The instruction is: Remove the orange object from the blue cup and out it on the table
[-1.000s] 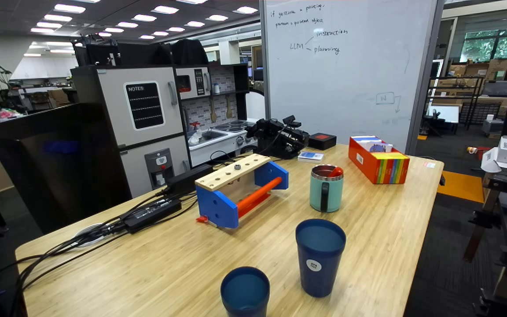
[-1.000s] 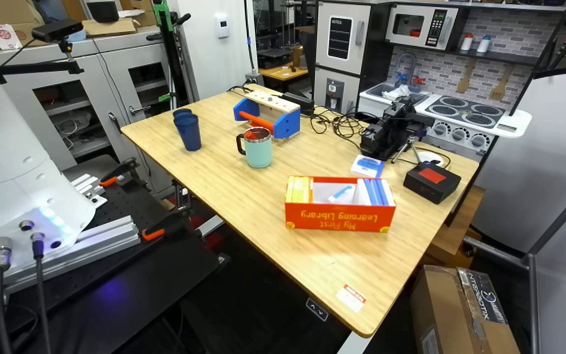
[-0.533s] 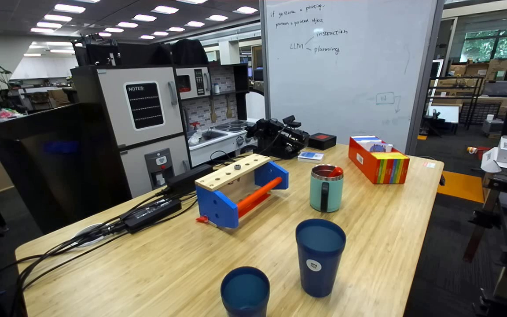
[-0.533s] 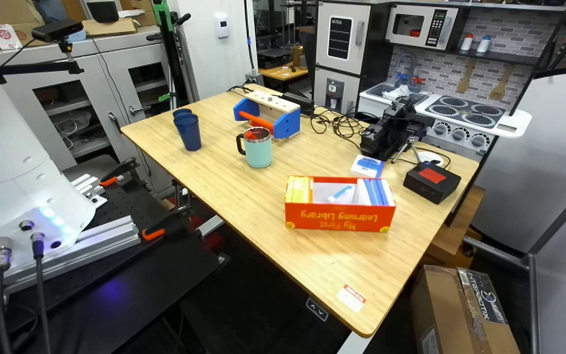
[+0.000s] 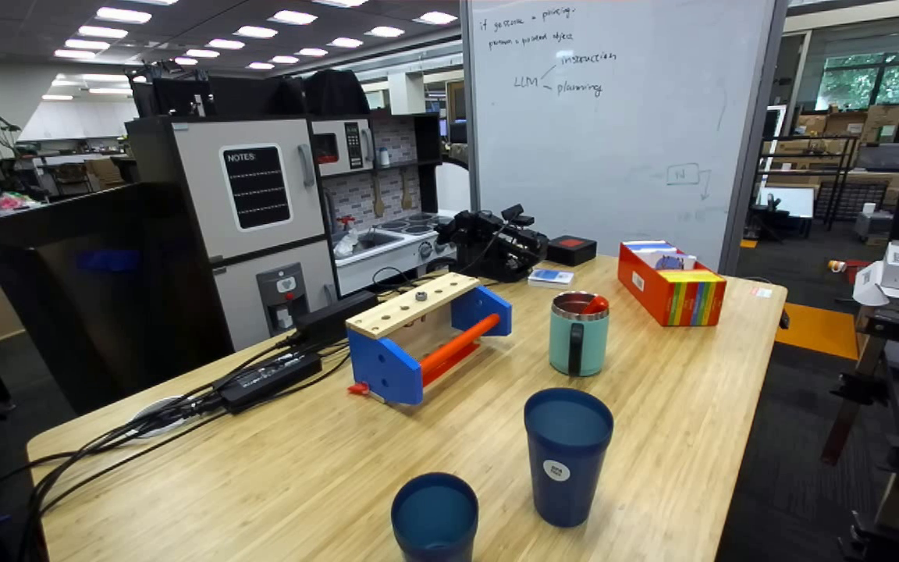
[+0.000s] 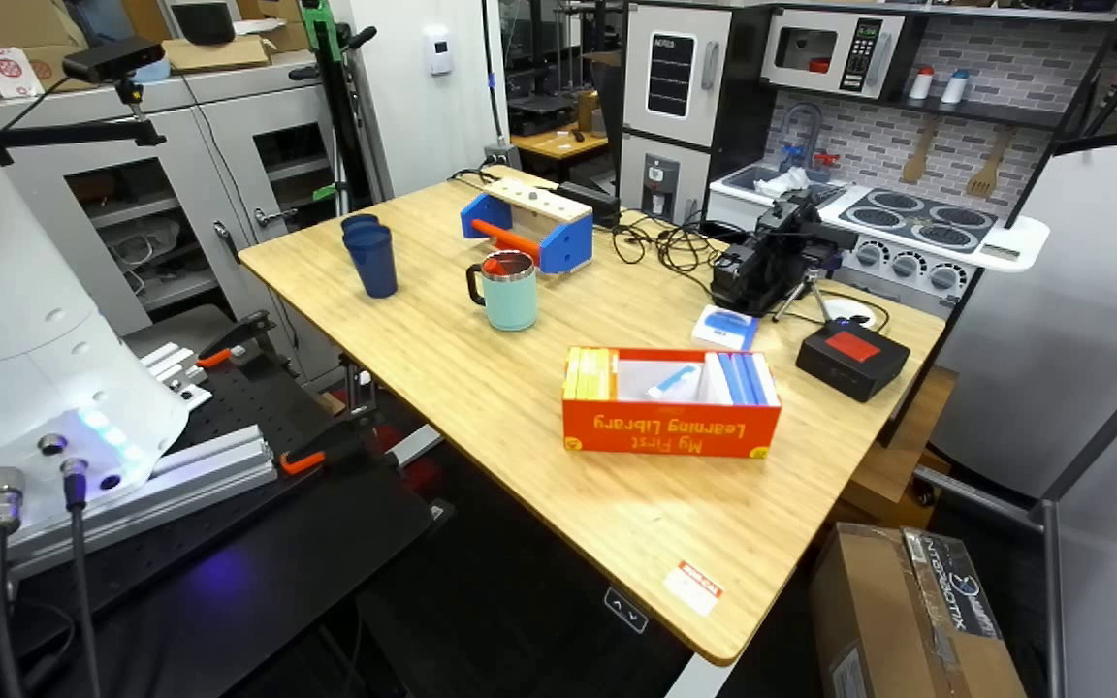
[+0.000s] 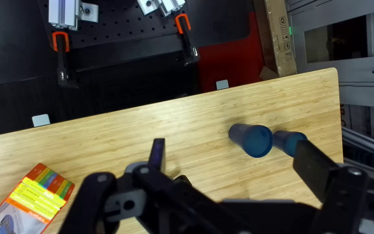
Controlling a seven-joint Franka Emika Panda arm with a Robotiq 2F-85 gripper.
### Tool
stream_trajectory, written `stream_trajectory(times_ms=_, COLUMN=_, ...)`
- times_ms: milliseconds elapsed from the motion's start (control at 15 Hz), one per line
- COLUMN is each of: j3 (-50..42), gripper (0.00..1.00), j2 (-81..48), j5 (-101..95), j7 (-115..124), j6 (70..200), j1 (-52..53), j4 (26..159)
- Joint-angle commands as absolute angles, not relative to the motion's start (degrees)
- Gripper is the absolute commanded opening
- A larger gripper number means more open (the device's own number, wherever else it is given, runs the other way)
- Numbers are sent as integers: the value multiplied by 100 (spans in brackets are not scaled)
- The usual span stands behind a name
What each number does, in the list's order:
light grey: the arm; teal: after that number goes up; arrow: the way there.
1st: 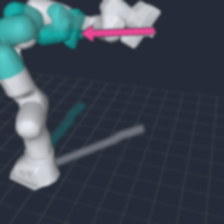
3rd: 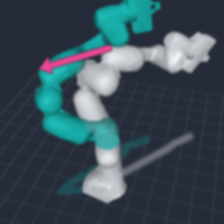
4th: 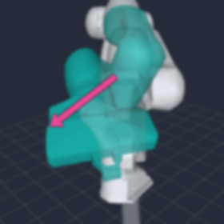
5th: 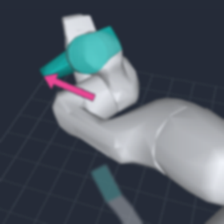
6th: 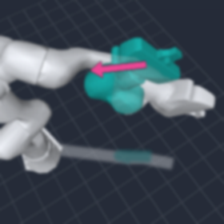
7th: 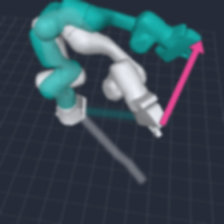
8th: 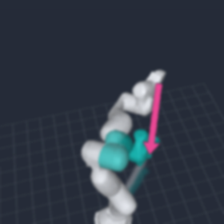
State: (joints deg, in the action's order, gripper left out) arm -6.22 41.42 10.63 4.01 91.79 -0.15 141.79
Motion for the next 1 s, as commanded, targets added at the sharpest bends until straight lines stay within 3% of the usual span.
stream_trajectory(times_ms=0, j3=-504, gripper=100, j2=4125, j5=1130, j7=319, j6=9151, j1=-175, j4=14164)
stream_trajectory(times_ms=933, j3=-388, gripper=100, j2=-266, j5=1401, j7=248, j6=10164, j1=-51, j4=11240)
